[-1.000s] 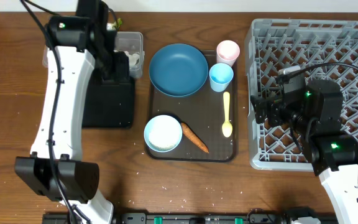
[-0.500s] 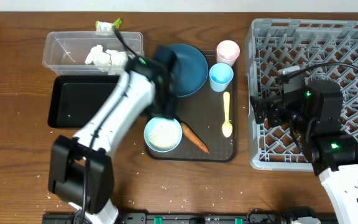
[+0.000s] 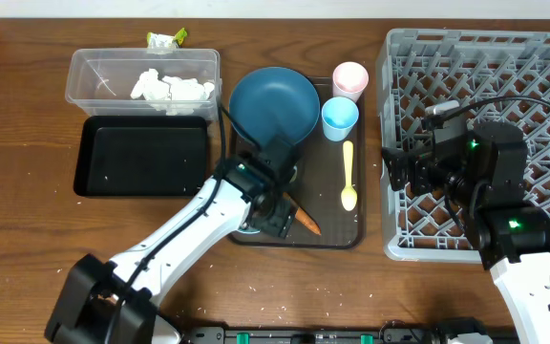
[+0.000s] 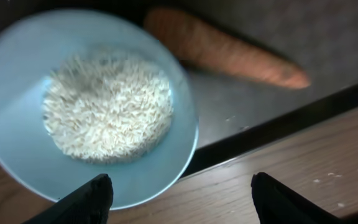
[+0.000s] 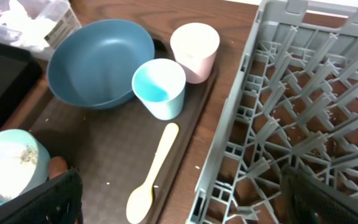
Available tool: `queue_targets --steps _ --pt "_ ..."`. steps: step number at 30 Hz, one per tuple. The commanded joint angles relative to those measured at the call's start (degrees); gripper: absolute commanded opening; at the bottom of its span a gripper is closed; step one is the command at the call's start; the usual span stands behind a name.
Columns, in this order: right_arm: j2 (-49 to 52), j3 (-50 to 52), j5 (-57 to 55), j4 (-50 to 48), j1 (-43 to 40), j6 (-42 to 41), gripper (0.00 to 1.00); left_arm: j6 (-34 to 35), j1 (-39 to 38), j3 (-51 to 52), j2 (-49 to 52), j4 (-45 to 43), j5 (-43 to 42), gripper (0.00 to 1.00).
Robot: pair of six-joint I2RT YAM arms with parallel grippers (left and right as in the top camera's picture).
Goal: Sort waste into correct bins and load items into the dishwasher rack
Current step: 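Grasp the rim of the light-blue rice bowl with the left gripper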
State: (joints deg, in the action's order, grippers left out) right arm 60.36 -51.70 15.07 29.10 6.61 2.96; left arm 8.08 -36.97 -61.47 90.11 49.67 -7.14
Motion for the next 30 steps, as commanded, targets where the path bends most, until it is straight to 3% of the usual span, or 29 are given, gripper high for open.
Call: queue_targets --steps 1,7,12,18,23,30 --pt "-0.11 -1.09 1.90 -0.20 0.55 -0.76 0.99 -2.51 0.02 1.95 1.33 -1.07 0.26 0.74" --pt "-0.11 -1.09 1.90 -0.13 0.55 -0.76 0.99 -2.51 -0.13 2.51 3.19 -2.01 0.07 0.71" --pt "-0.11 -1.09 1.88 -0.02 0.55 -0.76 0.99 -2.49 -0.15 3.21 5.97 -2.23 0.00 0.61" --pt "-0.11 -1.09 1.88 0.04 0.55 -0.76 0.99 -2.47 -0.13 3.26 8.79 -2.38 -0.39 0.59" --pt "-0.11 -1.09 1.88 0.04 0.55 -0.76 0.99 -2.45 -0.13 3.26 8.81 -2.71 -0.37 0.41" --pt "-0.11 -1.09 1.86 -0.07 0.55 -0.74 0.99 -2.43 -0.13 3.21 8.81 -3.58 -0.37 0.28"
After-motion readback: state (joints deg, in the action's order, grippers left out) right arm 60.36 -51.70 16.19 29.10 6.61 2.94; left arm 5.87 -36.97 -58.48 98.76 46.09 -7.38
